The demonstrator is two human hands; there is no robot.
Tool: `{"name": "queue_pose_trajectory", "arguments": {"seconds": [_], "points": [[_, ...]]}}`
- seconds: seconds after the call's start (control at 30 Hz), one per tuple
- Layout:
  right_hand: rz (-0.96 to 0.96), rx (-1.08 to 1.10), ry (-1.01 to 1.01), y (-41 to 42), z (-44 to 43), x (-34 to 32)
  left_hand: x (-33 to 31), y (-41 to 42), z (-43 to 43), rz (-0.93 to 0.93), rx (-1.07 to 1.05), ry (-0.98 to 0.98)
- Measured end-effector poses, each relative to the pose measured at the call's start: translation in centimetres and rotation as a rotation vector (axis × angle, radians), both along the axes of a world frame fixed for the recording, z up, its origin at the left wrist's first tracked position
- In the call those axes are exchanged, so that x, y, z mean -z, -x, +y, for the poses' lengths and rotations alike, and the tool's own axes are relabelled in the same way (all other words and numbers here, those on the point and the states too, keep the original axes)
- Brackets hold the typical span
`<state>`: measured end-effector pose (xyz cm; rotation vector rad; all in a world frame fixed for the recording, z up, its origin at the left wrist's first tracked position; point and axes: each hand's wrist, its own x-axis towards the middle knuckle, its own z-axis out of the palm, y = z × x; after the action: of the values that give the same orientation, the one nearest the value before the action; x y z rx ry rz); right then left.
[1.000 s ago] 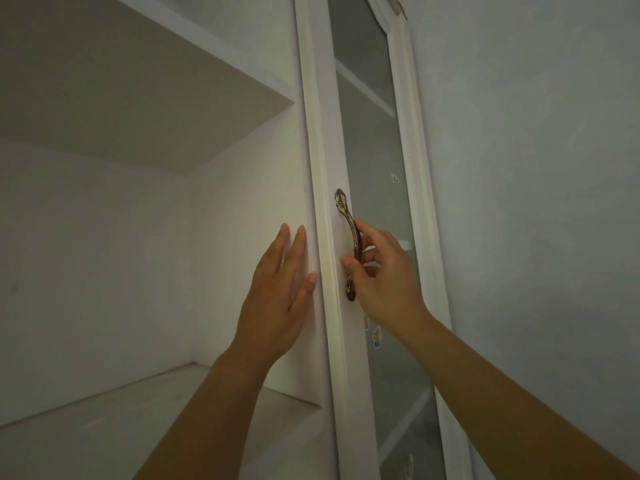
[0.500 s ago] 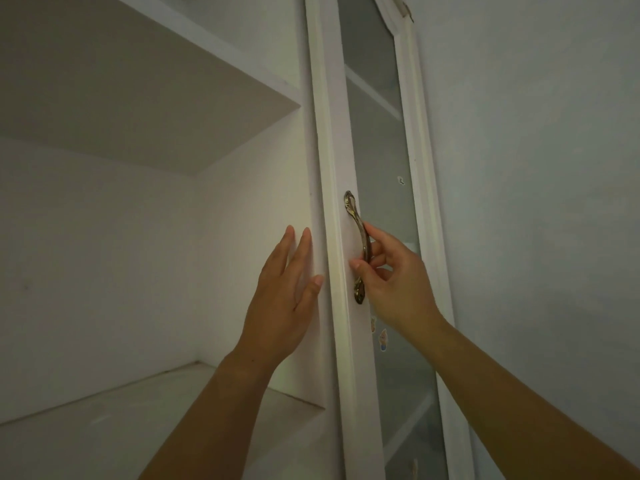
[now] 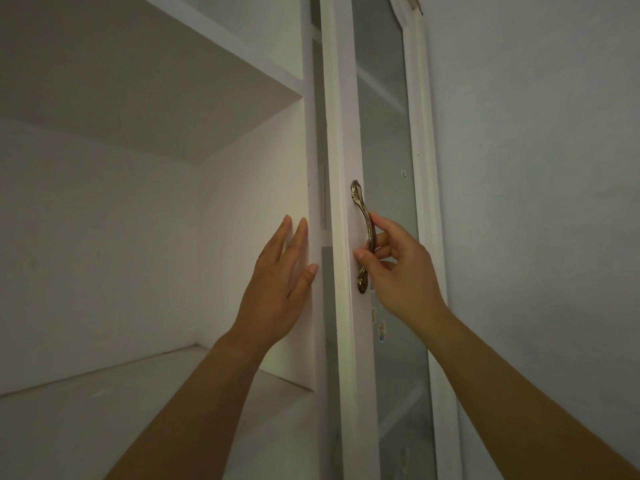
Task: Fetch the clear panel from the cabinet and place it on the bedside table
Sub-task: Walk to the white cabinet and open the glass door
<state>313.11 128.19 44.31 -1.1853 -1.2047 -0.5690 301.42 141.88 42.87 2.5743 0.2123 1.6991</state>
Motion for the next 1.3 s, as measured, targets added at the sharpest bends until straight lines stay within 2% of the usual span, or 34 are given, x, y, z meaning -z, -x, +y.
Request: {"name": "queue_pose_trajectory", "arguments": {"seconds": [0.37, 0.73, 0.93, 1.07, 1.3], "points": [[0.034, 0.007, 0.012, 0.7, -0.7, -0.2, 0.0, 0.3, -0.3, 0.012, 0.028, 0.016], [0.029, -0.01, -0.014, 0.3, 0.0, -0.1, -0.1, 0.0, 0.0, 0.033, -0.037, -0.027], [0.012, 0.0, -0.067, -1.1, -5.5, -0.1, 0.0, 0.1, -0.4, 0.028, -0.057, -0.019], [-0.009, -0.006, -0.035, -1.9, -8.0, -0.2, 0.0, 0.2, -0.5, 0.019, -0.022, 0.003], [0.018, -0.02, 0.051, -1.5, -7.1, -0.5, -0.7, 1.5, -1.6, -0.003, 0.007, 0.043]]}}
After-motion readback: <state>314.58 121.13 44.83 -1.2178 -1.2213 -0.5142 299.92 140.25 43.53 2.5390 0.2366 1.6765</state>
